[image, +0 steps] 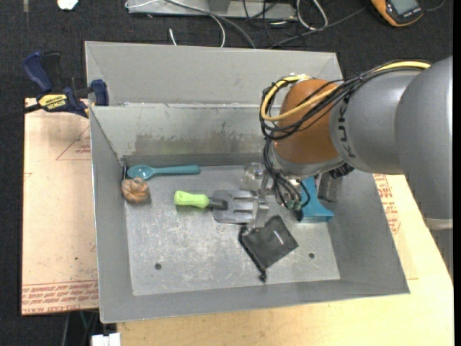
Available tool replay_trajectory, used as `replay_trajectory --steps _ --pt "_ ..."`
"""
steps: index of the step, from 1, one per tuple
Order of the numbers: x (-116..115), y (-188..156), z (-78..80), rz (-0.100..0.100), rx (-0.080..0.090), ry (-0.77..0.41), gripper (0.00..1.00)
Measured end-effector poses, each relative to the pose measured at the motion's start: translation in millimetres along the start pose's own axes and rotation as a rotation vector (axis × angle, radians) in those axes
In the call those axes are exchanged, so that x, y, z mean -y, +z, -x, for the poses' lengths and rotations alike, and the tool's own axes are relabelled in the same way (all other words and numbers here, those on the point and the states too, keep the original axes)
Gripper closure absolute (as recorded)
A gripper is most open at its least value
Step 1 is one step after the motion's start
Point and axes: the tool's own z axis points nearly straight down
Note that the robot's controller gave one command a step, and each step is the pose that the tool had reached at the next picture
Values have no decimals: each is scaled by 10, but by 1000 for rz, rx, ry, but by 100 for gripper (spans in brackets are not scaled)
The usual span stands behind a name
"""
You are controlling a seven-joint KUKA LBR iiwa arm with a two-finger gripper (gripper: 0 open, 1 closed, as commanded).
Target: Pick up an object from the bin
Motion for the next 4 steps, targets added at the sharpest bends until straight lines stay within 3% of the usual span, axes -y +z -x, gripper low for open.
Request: replay_trajectory --steps 4 --pt "1 0 0 0 0 0 100"
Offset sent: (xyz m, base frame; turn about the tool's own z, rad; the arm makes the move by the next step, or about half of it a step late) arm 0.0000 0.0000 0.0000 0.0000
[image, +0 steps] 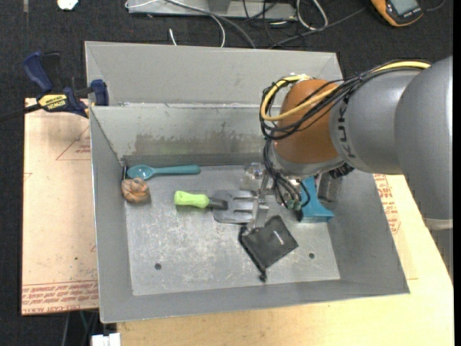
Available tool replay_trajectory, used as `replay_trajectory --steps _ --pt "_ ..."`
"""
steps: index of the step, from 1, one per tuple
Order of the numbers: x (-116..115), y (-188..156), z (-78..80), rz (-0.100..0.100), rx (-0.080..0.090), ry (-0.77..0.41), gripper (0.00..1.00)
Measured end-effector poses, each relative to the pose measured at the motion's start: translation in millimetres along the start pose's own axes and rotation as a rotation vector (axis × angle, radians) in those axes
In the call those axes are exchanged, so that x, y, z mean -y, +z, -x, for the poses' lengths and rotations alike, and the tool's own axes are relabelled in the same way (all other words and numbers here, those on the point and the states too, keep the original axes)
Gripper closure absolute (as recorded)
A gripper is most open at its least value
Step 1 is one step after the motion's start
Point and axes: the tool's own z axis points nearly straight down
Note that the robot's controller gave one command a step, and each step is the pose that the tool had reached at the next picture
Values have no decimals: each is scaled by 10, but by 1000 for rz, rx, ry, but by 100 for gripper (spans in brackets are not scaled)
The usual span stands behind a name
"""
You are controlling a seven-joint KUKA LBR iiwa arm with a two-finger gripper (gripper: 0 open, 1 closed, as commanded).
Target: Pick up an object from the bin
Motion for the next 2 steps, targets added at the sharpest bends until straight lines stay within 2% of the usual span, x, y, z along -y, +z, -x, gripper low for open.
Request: replay_trajectory --steps 1,2 --pt "-1 0 0 0 0 0 100" --pt "-368 -265 -32 1 3 -154 100"
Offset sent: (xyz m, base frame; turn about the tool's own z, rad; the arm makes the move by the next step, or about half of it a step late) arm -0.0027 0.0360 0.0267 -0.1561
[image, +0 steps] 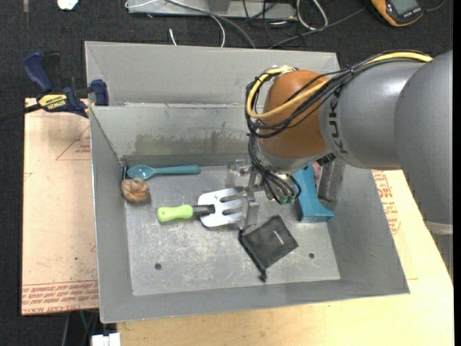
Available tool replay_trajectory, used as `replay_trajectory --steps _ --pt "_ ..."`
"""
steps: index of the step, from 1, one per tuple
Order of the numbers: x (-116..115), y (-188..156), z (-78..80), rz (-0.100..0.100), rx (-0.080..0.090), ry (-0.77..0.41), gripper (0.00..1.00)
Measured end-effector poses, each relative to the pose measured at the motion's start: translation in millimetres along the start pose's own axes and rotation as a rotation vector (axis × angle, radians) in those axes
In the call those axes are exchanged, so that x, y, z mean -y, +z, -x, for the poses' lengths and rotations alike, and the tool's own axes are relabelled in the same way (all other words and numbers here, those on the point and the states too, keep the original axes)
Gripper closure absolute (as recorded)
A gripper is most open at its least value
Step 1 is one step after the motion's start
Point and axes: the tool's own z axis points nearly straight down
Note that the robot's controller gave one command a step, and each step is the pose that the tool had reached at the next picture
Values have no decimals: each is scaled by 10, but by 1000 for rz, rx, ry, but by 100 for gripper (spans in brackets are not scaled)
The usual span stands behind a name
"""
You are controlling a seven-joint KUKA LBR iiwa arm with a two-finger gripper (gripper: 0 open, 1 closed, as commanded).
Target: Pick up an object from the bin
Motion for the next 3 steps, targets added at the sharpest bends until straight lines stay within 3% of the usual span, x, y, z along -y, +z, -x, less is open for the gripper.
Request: replay_trajectory --steps 1,2,3 --pt "0 0 0 0 0 0 100" --pt "-286 58 -58 2 1 64 100" --pt "-382 12 -183 1 2 95 100"
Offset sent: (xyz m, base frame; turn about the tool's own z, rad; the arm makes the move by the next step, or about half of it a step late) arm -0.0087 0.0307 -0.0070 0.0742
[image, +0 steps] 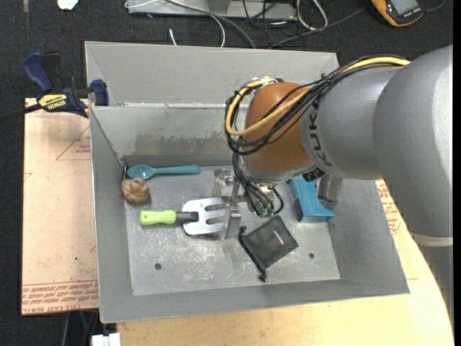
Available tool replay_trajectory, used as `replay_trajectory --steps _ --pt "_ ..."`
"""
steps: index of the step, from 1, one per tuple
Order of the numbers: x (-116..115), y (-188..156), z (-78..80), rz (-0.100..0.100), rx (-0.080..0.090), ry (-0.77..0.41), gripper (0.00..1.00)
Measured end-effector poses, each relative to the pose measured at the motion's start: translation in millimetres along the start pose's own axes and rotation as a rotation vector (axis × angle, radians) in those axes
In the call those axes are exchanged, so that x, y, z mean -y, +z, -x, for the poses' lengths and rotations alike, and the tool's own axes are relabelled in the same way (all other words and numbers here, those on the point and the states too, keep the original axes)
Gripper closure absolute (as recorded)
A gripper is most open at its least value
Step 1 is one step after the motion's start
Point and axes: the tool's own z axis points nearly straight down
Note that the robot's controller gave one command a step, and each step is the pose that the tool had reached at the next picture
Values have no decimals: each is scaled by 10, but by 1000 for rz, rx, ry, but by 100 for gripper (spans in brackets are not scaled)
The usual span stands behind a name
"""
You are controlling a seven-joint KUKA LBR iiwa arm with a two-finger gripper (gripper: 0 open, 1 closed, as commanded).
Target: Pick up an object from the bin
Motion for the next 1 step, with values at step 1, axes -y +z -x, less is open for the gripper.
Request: replay_trajectory --steps 1 --pt "0 0 0 0 0 0 100"
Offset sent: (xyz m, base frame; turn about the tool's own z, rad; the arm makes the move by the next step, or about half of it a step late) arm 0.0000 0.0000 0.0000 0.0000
